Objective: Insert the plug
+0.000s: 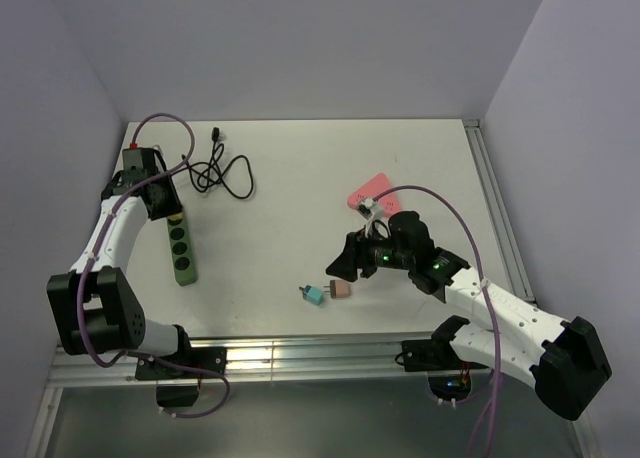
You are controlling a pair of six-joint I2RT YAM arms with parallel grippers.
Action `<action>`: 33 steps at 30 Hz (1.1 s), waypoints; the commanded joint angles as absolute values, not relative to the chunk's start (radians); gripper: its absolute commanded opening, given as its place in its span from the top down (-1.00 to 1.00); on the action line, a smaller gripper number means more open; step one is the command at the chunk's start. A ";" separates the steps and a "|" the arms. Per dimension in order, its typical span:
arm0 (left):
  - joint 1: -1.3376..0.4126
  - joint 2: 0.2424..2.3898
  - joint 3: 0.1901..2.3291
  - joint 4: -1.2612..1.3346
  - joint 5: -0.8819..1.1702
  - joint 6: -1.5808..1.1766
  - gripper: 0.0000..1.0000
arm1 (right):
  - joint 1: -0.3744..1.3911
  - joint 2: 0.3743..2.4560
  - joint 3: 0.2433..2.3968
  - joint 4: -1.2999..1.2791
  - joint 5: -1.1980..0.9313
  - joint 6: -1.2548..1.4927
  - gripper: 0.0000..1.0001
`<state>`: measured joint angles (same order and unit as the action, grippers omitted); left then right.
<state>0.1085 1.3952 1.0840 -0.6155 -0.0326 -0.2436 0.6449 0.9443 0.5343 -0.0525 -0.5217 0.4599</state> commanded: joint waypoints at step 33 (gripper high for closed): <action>0.195 1.586 1.109 -0.483 0.031 -0.037 0.99 | 0.715 0.937 0.522 -0.005 -0.514 0.446 -0.28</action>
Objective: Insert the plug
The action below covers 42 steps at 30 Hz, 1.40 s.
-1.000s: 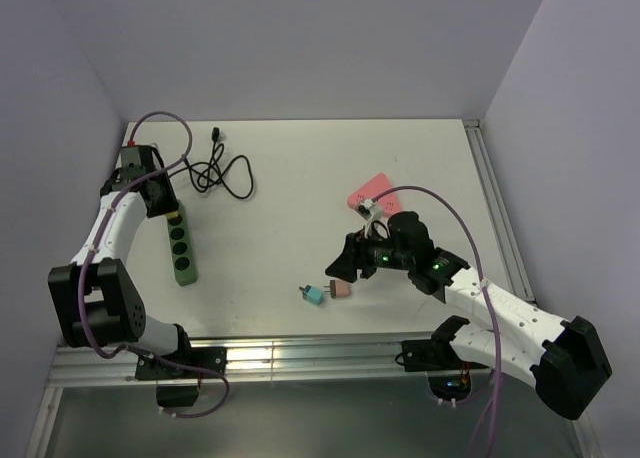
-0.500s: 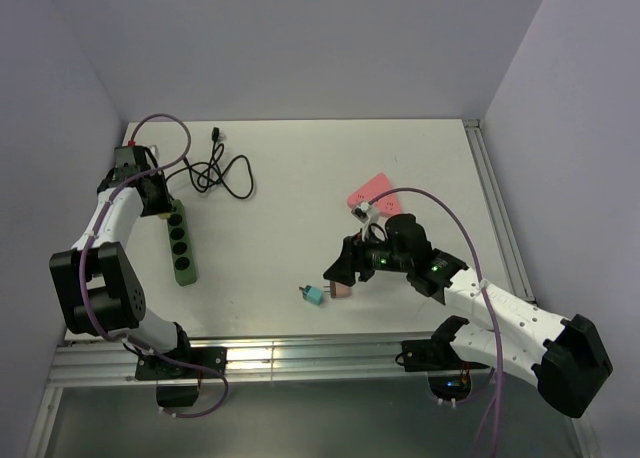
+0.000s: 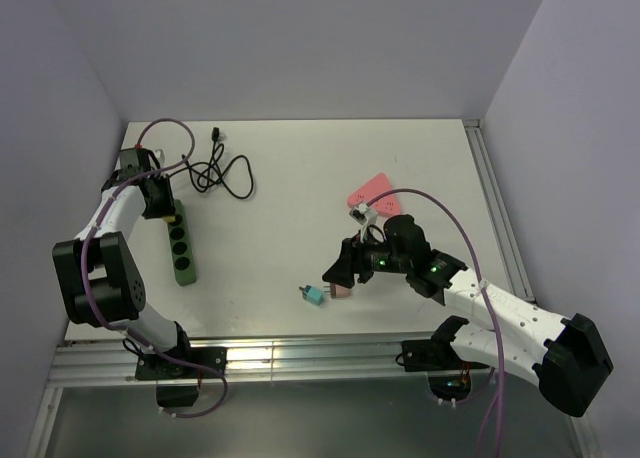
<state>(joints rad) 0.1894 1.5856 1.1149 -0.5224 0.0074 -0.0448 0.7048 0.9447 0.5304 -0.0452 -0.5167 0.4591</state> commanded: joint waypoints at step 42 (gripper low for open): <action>0.206 1.592 1.103 -0.558 -0.029 -0.097 0.99 | 0.724 0.951 0.520 -0.005 -0.520 0.448 -0.28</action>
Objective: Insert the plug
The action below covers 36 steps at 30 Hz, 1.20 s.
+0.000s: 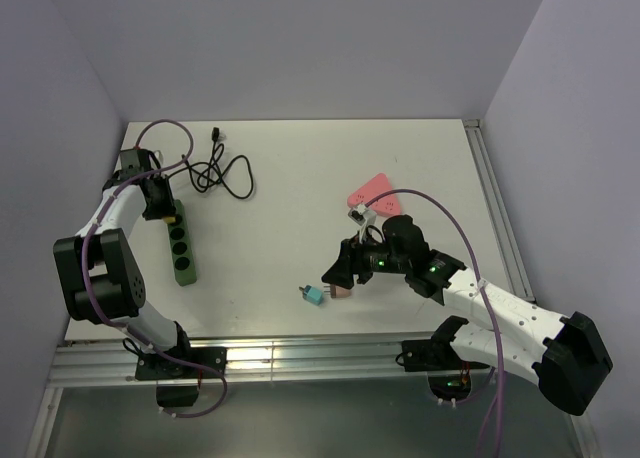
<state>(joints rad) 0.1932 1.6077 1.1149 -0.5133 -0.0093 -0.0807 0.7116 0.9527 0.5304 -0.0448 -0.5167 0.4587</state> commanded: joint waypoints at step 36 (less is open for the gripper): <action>0.215 1.600 1.043 -0.580 0.055 -0.115 0.99 | 0.729 0.963 0.522 -0.005 -0.528 0.446 -0.28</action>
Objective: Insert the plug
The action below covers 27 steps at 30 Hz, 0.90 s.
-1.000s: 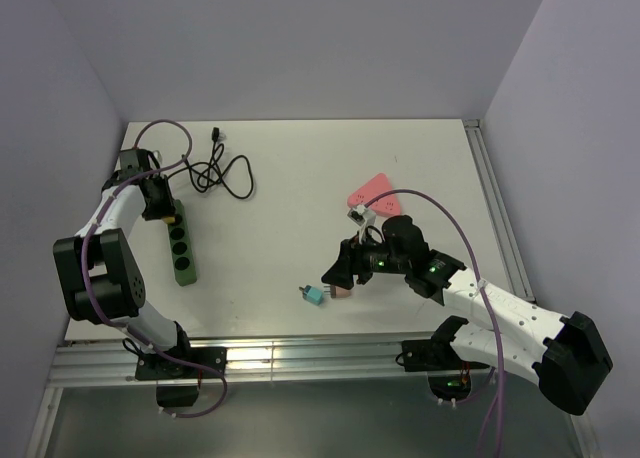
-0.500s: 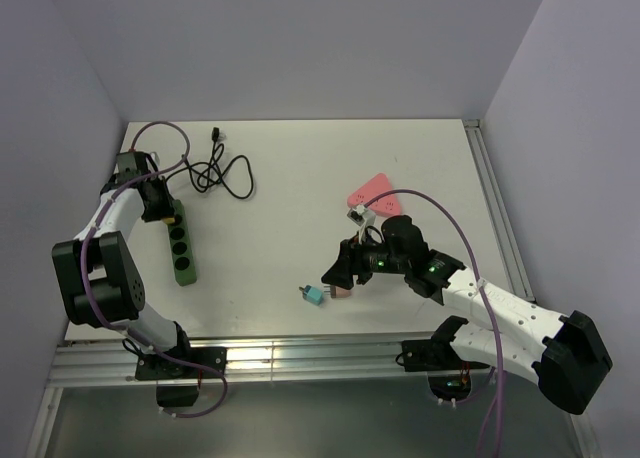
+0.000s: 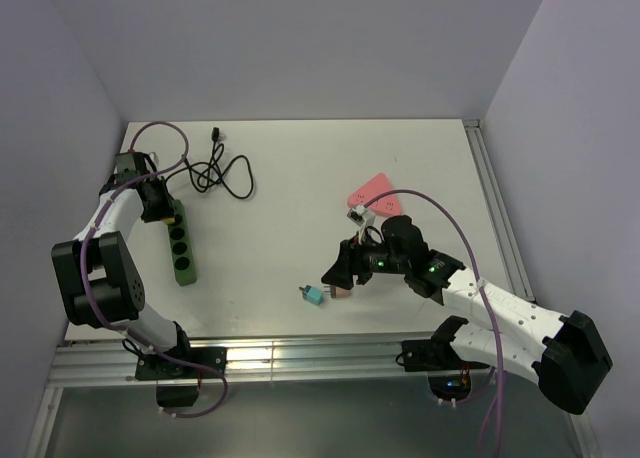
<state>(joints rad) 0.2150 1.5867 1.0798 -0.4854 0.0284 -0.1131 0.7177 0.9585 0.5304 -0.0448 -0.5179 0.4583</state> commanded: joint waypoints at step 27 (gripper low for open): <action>0.215 1.595 1.080 -0.592 0.046 -0.118 0.99 | 0.723 0.942 0.517 -0.008 -0.514 0.440 -0.28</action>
